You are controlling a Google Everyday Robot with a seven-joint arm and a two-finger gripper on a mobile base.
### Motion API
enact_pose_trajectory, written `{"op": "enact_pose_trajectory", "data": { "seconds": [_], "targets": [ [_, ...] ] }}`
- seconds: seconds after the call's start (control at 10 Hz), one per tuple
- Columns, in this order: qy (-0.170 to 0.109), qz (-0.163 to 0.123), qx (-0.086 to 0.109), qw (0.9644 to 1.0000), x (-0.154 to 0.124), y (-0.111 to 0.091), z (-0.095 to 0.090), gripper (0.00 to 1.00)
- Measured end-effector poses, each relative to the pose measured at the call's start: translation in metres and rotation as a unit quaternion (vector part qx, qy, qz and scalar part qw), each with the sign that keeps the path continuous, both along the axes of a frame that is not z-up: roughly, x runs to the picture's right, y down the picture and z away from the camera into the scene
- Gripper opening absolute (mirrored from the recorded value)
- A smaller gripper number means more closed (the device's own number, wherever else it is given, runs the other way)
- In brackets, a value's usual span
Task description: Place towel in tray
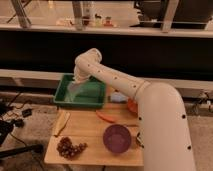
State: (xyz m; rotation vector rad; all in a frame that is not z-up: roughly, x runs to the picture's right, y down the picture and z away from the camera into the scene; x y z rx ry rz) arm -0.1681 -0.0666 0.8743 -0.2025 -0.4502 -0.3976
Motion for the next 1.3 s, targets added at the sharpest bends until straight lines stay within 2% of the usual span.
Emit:
{"op": "enact_pose_trajectory", "data": {
  "seconds": [0.4, 0.5, 0.9, 1.2, 1.3],
  "targets": [
    [0.001, -0.001, -0.002, 1.0, -0.0002, 0.002, 0.004, 0.01],
    [0.001, -0.001, -0.002, 1.0, -0.0001, 0.0021, 0.004, 0.07],
    [0.001, -0.001, -0.002, 1.0, -0.0001, 0.0022, 0.0041, 0.5],
    [0.001, -0.001, -0.002, 1.0, -0.0002, 0.0023, 0.0041, 0.77],
    [0.001, -0.001, -0.002, 1.0, -0.0001, 0.0022, 0.004, 0.78]
  ]
}}
